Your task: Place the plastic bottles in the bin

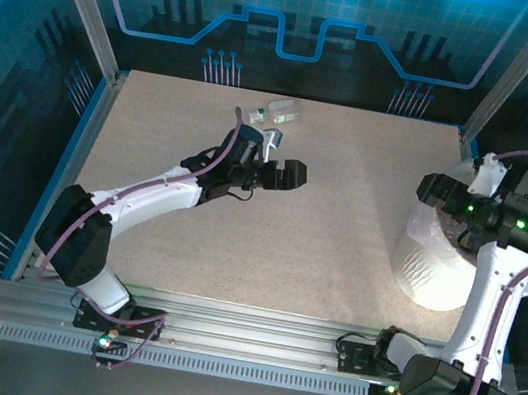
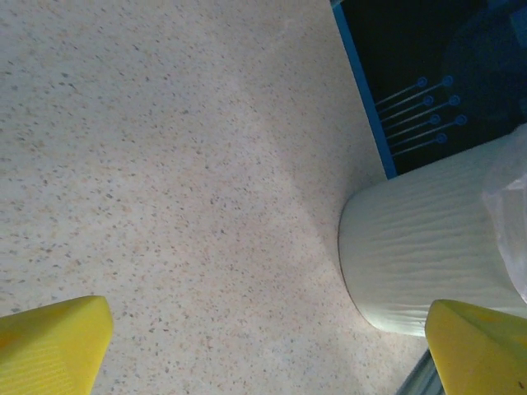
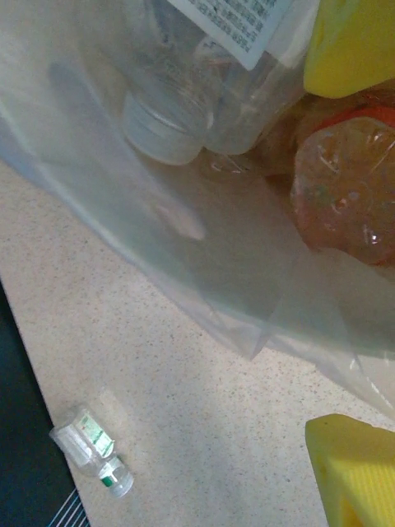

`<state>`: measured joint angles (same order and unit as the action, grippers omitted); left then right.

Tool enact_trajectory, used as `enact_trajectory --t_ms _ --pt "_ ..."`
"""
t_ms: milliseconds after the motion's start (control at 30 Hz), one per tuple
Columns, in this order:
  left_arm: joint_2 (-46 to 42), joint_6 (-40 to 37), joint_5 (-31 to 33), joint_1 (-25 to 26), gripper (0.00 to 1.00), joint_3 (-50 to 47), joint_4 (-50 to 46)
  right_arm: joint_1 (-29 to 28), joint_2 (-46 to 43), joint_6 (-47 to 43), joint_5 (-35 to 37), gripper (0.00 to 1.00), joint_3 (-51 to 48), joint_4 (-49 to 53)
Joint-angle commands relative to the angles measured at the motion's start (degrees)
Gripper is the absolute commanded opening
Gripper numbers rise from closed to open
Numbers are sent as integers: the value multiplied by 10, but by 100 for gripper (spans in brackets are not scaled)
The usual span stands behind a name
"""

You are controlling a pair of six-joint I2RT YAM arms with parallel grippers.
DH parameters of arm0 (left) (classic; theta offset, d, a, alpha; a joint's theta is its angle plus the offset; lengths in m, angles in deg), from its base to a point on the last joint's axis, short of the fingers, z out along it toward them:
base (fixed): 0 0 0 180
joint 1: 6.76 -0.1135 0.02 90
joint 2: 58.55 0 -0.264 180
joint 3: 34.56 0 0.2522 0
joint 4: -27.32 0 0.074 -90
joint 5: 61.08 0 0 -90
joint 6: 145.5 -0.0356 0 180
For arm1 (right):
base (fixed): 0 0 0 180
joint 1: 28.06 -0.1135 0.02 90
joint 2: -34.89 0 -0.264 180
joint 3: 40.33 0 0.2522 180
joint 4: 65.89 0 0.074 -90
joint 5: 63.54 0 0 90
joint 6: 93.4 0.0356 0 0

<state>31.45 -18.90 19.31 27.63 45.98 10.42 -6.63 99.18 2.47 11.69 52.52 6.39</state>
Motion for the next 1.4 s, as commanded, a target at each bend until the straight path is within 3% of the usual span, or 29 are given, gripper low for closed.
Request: enact_trajectory --t_ms 0,333,567,700,833,1000,1367 --pt "4 -22 48 -9 99 33 -42 -5 -5 17 -9 100 4 20" --pt "20 -41 94 -58 99 62 -58 -70 -43 73 84 100 87 24" --pt "49 -98 122 -90 99 81 -27 -163 -90 127 80 100 64 -75" --pt "87 -157 174 -111 99 83 34 -217 -101 162 20 100 19 -175" --pt "143 -193 166 -146 99 117 49 -286 -90 176 -5 100 -16 -254" --pt "207 -252 142 -176 99 169 59 -368 -71 164 37 100 -41 -304" --pt "386 -400 120 -214 99 346 17 -471 -19 180 79 100 -73 -402"
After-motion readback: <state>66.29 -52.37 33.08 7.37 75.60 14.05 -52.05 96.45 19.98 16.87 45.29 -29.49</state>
